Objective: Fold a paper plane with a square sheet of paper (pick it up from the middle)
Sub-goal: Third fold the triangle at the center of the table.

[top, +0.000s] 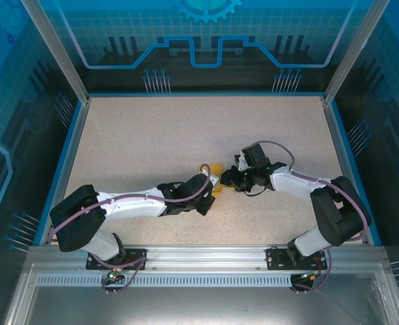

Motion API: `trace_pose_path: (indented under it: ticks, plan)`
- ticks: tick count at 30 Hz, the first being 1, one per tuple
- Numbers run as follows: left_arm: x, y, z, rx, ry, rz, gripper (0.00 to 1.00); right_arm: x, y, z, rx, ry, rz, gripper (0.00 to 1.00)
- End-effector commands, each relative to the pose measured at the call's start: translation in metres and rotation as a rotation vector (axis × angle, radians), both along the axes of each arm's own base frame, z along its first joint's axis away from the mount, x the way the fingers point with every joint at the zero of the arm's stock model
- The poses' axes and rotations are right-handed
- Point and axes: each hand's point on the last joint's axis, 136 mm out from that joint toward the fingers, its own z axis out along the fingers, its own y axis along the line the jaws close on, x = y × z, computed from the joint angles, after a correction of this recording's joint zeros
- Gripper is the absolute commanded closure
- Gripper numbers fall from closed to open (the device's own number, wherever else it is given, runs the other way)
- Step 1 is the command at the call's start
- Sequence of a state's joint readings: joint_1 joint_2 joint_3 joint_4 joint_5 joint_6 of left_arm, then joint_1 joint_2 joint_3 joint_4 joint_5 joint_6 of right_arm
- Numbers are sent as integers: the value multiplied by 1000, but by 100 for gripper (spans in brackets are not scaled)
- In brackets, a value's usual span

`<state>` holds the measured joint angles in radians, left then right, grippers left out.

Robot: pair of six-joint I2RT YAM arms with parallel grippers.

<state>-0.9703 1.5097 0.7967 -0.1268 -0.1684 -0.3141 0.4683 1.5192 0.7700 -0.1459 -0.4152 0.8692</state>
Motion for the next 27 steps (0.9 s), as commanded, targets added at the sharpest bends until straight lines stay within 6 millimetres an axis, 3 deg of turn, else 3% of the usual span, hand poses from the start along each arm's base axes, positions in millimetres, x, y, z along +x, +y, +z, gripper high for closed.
trace_pose_path:
  ticks: [1, 4, 5, 11, 19, 24, 27]
  plan:
    - [-4, -5, 8, -72, 36, -33, 100, 15, 1, 4, -20, -14, 19, 76]
    - [-3, -4, 7, -98, 68, -35, 100, 17, 4, -8, -37, 15, 40, 78]
    - [-2, -3, 7, -105, 76, -31, 100, 25, 9, -1, -27, -4, 47, 78]
    - [0, 0, 10, -187, 143, -42, 100, 32, 22, -9, -34, 10, 100, 80]
    - [3, 6, 9, -236, 203, -44, 100, 36, 26, -30, -79, 63, 129, 83]
    - [6, 7, 10, -239, 209, -38, 100, 35, 12, -10, -126, 14, 80, 79]
    - [4, 7, 11, -238, 213, -46, 100, 25, -8, -1, -184, 4, 18, 68]
